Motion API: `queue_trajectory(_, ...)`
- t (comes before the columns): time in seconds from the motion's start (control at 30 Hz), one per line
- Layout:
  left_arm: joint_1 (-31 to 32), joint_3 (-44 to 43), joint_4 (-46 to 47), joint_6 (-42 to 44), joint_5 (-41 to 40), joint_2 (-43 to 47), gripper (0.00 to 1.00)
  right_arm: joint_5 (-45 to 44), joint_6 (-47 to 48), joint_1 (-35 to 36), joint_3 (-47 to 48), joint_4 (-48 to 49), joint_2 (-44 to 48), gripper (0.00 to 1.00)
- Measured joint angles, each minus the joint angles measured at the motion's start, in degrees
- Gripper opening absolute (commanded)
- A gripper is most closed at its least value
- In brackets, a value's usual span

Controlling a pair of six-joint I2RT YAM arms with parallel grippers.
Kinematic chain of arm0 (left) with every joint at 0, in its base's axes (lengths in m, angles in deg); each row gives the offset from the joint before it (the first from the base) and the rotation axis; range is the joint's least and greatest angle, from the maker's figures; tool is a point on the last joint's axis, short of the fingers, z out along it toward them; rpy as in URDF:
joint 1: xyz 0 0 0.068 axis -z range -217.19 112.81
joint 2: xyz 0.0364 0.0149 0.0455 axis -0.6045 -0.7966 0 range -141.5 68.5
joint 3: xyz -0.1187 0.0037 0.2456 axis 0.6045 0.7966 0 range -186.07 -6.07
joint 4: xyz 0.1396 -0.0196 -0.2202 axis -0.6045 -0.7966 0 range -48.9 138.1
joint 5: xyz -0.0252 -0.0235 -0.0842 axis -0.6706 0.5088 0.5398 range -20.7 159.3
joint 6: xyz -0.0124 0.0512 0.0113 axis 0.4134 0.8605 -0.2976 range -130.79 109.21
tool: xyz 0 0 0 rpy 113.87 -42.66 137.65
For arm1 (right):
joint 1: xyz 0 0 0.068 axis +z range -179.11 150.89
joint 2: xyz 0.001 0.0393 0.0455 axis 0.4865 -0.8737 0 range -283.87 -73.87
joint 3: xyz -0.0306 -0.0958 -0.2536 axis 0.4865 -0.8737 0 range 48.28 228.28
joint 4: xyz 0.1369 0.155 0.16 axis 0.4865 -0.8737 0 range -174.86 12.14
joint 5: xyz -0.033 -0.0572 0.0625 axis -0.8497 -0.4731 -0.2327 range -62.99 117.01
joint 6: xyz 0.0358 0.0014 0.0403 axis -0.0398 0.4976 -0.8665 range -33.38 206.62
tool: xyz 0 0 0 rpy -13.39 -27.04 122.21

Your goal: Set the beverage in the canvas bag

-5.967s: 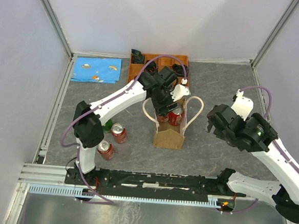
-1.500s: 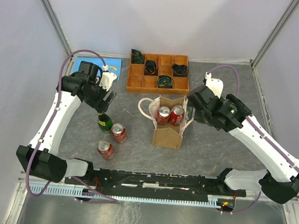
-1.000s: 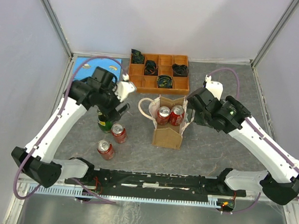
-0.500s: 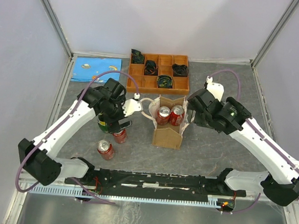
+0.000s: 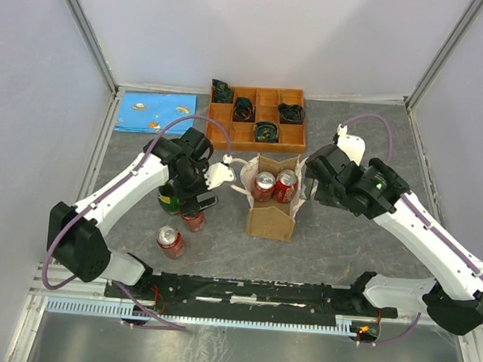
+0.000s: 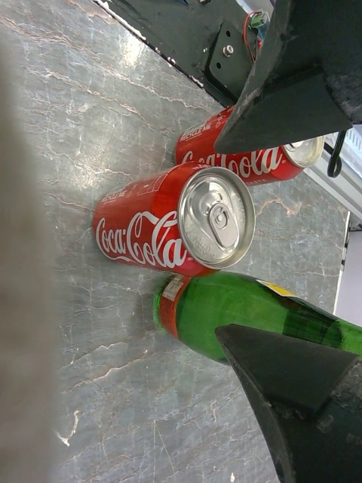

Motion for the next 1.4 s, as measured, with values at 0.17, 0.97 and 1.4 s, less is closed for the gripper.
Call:
queue_trajectory(0.17, 0.0, 0.0, -0.1, 0.0, 0.0, -0.5, 0.99, 0.0, 0.0, 0.0, 0.0, -0.1, 0.0, 0.93)
queue_trajectory(0.97, 1.9, 6.5, 3.0, -3.3, -0.6, -1.1, 0.18, 0.0, -1.6, 0.0, -1.2, -0.7, 2.2, 0.93)
queue_trajectory(1.4, 1.9, -3.8, 0.8, -6.9, -2.0, -2.4, 0.03, 0.0, -2.6, 0.0, -1.9, -0.9, 3.2, 0.93)
